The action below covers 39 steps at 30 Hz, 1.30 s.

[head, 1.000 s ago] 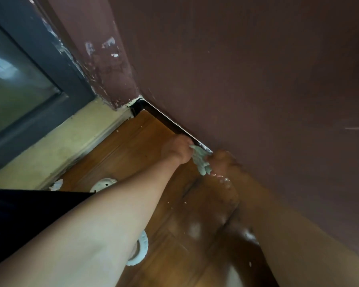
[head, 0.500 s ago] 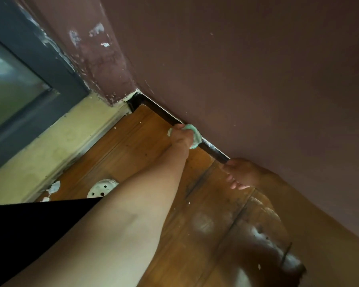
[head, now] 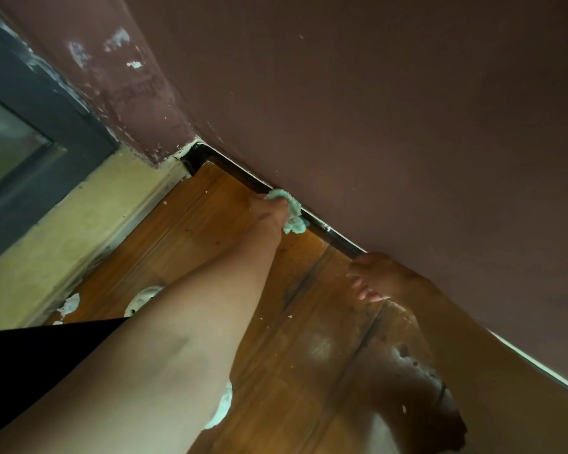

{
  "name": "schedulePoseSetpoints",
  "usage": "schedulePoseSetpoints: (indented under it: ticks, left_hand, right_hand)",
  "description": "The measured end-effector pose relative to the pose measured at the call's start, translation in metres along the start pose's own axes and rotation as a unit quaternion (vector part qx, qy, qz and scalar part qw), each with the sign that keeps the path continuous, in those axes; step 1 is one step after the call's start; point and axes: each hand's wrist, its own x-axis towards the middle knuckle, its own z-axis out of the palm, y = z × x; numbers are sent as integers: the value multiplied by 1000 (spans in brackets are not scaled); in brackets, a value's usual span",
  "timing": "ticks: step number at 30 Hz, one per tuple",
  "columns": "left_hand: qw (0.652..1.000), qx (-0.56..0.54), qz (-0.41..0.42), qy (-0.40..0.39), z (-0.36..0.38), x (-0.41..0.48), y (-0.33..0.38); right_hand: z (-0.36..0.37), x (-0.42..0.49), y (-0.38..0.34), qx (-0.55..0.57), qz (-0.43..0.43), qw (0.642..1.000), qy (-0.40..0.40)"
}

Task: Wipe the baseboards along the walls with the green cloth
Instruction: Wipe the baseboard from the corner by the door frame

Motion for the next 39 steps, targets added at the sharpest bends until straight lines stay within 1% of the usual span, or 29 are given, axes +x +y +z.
schedulePoseSetpoints:
  ticks: [3, 6, 8, 9, 10, 13, 14, 15, 17, 19, 21, 24, 26, 27, 29, 31, 32, 34, 35, 37, 39]
  left_hand:
    - [996, 53, 2, -76, 6, -21, -4]
    - [984, 18, -36, -172, 23, -45, -18]
    - [981, 37, -19, -190, 28, -48, -24]
    - [982, 48, -5, -184, 27, -45, -25]
    - [986, 48, 9, -162, 24, -38, -25]
    - [999, 10, 24, -48, 12, -20, -19]
    - [1000, -4, 22, -21, 9, -14, -15]
    - [1000, -3, 17, -12, 6, -12, -10]
    - [999, 32, 1, -19, 7, -7, -9]
    - [996, 72, -7, -46, 13, -17, -14]
    - [993, 81, -14, -87, 24, -29, -23]
    - [984, 38, -21, -170, 38, -47, -35]
    - [976, 75, 6, -205, 40, -52, -39]
    - [976, 92, 21, -198, 38, -51, -40]
    - [987, 67, 31, -146, 33, -42, -39]
    - [998, 4, 23, -63, 23, -30, -32]
    - [998, -40, 11, -42, 19, -25, -26]
    - [993, -100, -19, -54, 13, -23, -16]
    - [993, -97, -27, -65, 13, -26, -14]
    - [995, -47, -21, -85, 18, -37, -16]
    - [992, -4, -23, -127, 28, -52, -27]
  right_hand:
    - [1, 3, -2, 26, 13, 1000, 6]
    - [6, 3, -6, 34, 4, 999, 14]
    - [8, -1, -8, 24, -4, 1000, 12]
    - [9, -3, -8, 22, -6, 1000, 7]
    - [9, -5, -7, 25, -5, 1000, 2]
    - [8, -5, 1, 21, -3, 1000, 9]
    - [7, -3, 5, 22, 2, 1000, 11]
    - [5, -2, 9, 29, 7, 1000, 11]
    - [1, 1, 16, 52, 13, 999, 9]
    - [-1, 1, 22, 68, 20, 997, 8]
    - [-1, 1, 25, 80, 29, 996, 8]
    - [5, 2, 25, 76, 36, 996, 9]
    - [6, 1, 23, 63, 32, 997, 12]
    - [6, -1, 22, 61, 28, 998, 12]
    - [5, -2, 22, 65, 21, 998, 12]
    - [3, -2, 24, 65, 20, 998, 11]
    - [1, -1, 25, 62, 20, 998, 11]
    - [-1, -1, 27, 65, 22, 998, 12]
    - [-1, -2, 27, 72, 24, 997, 11]
    - [-1, -3, 28, 85, 28, 996, 7]
    - [2, -3, 30, 90, 35, 995, 6]
